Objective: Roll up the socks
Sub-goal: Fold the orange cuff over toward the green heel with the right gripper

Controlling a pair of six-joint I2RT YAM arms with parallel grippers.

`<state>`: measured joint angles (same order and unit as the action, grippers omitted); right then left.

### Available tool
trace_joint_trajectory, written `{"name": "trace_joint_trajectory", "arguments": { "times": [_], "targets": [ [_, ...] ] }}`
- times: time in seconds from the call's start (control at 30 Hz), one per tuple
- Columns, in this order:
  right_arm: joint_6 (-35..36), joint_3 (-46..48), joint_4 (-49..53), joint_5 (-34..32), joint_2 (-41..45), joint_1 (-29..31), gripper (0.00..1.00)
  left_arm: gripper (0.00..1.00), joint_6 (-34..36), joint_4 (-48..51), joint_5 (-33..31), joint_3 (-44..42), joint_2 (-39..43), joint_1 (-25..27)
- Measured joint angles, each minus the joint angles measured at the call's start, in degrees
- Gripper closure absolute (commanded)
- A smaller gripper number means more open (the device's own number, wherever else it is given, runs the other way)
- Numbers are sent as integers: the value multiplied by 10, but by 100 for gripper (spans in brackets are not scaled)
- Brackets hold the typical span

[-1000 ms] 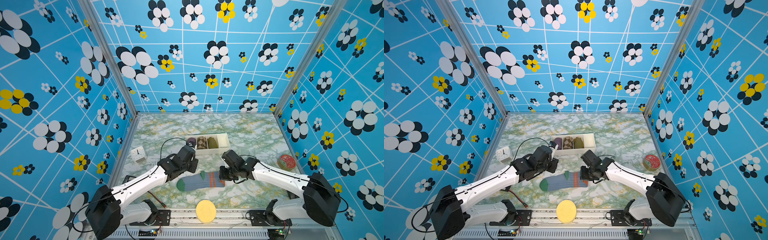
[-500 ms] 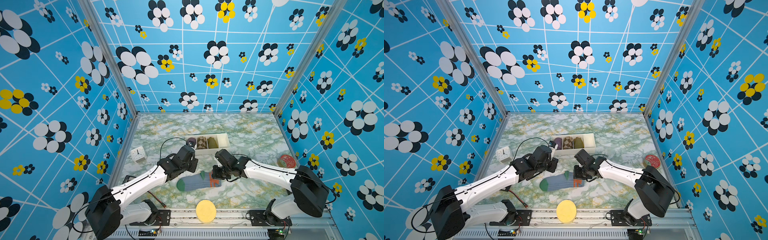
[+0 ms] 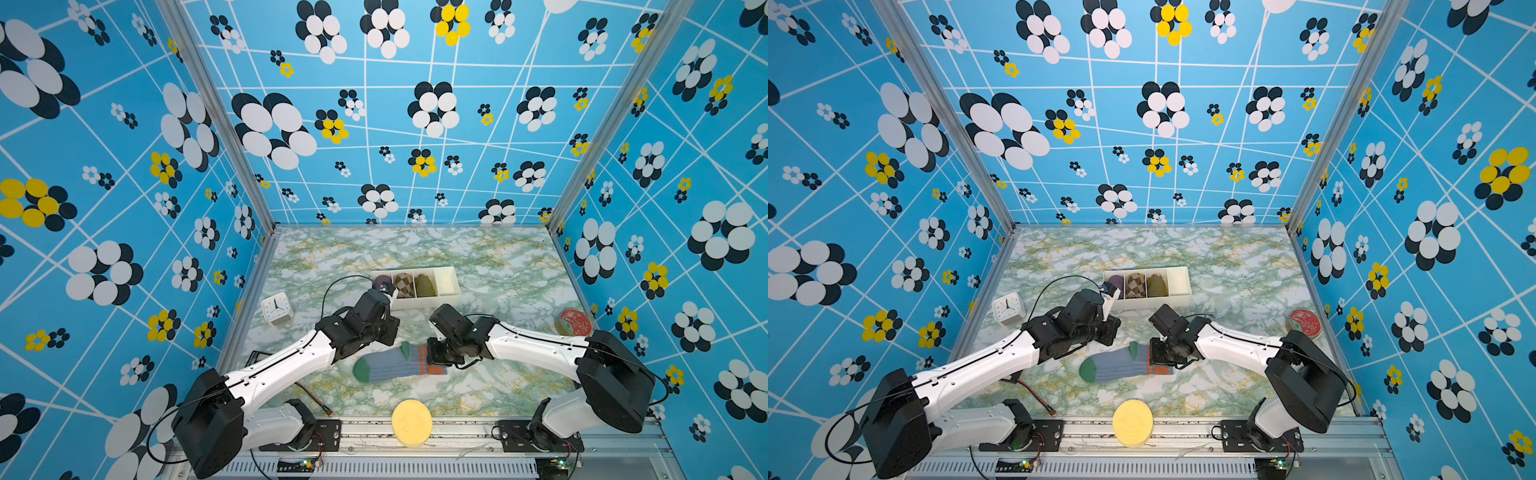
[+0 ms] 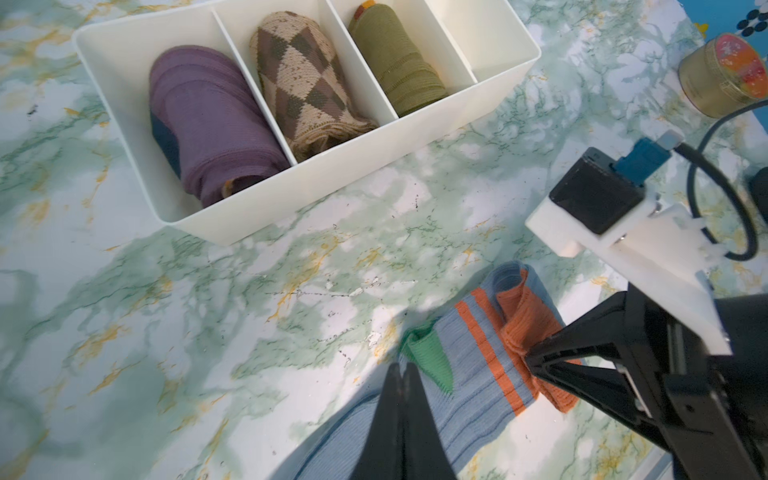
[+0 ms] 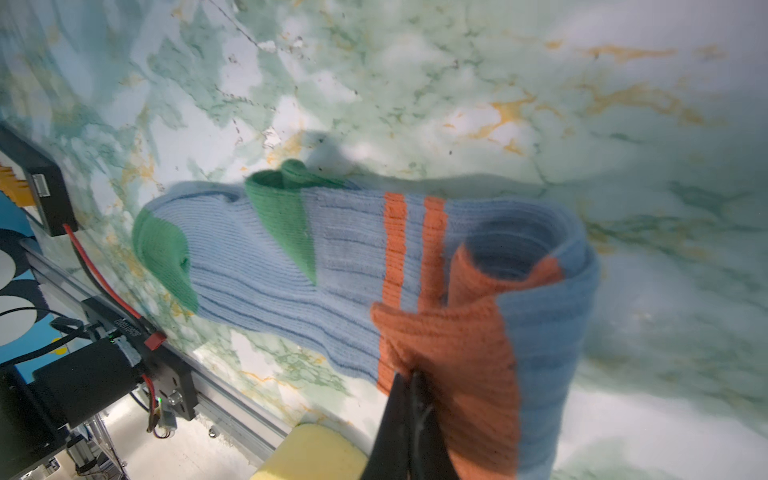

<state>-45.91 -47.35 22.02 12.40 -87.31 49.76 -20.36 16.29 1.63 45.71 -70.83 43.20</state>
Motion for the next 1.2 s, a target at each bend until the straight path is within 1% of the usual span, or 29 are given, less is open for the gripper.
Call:
{"name": "trace_joint_trajectory", "arguments": {
  "times": [0.3, 0.43, 0.53, 0.63, 0.87, 1.13, 1.2],
  "targets": [
    [0, 1, -17, 0, -41, 0, 90, 100, 0, -11, 38, 3, -46, 14],
    [-1, 6, -42, 5, -45, -3, 84, 100, 2, -17, 51, 14, -63, 27],
    [-6, 20, -69, 21, -39, -9, 81, 100, 2, -20, 56, 19, -70, 34],
    [-11, 35, -89, 31, -29, -15, 81, 100, 2, -25, 59, 20, -73, 34],
    [-11, 47, -92, 34, 2, -19, 77, 100, 2, -26, 59, 20, -74, 34],
    [-10, 47, -91, 41, 55, -28, 78, 100, 4, -26, 68, 21, -74, 34],
    [-9, 47, -89, 43, 65, -33, 82, 100, 5, -26, 70, 21, -74, 35]
  ]
}}
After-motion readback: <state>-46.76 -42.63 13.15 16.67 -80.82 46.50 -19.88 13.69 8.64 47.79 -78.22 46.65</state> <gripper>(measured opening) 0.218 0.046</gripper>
